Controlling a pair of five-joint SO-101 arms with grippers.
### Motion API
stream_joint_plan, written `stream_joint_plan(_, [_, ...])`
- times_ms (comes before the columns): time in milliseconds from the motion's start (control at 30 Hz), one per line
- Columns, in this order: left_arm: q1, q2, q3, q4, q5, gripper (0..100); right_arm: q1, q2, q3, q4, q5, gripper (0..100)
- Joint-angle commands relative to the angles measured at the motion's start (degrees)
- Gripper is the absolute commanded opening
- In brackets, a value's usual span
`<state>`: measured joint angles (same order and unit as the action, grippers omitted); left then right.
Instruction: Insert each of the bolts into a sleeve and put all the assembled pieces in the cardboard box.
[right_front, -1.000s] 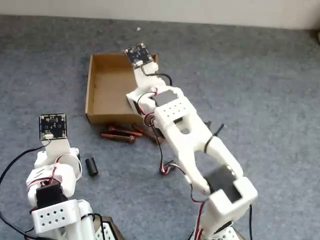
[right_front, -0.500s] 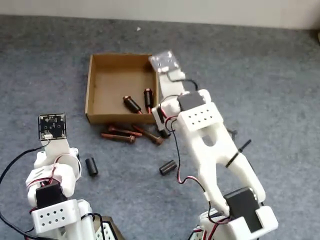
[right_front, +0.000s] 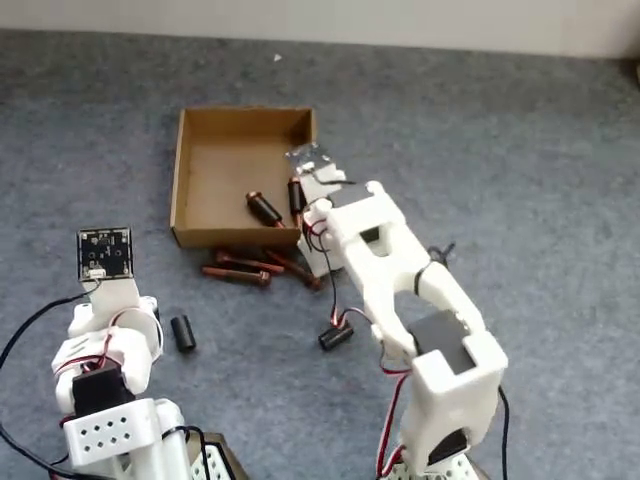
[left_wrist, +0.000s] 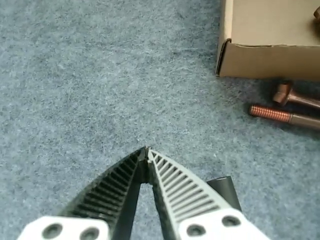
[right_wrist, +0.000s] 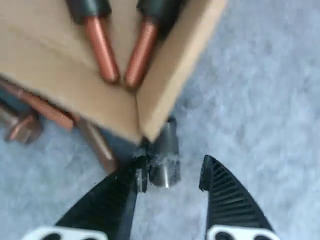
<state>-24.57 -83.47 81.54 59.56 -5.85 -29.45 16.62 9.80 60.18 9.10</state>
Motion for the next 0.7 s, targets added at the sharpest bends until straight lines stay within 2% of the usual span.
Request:
stream_joint_plan(0, [-0.4, -0.5, -0.3, -1.1, -0.3, 1, -0.7, 1.7, -5.6, -0.7, 0.6, 16.3])
stream_joint_plan(167, [-0.4, -0.5, -0.3, -1.1, -0.3, 1, -0.6, 6.3, -7.3, -0.7, 0.6, 15.0])
stream_joint_plan(333, [-0.4, -0.5, -0.3, -1.1, -0.3, 1, -0.6, 7.3, -7.1, -0.4, 0.6, 0.2])
stream_joint_plan(367, [-0.4, -0.5, -0.3, -1.1, -0.3, 1, -0.6, 7.0, -7.0, -0.3, 0.4, 0.3])
stream_joint_plan(467, [-0.4, -0.5, -0.3, -1.1, -0.3, 1, -0.7, 3.0, -6.8, 1.3, 0.2, 0.4])
stream_joint_plan(667, [-0.4, -0.5, -0.2, -1.1, -0.3, 1, -0.5, -11.1, -6.6, 10.9, 0.0, 0.4])
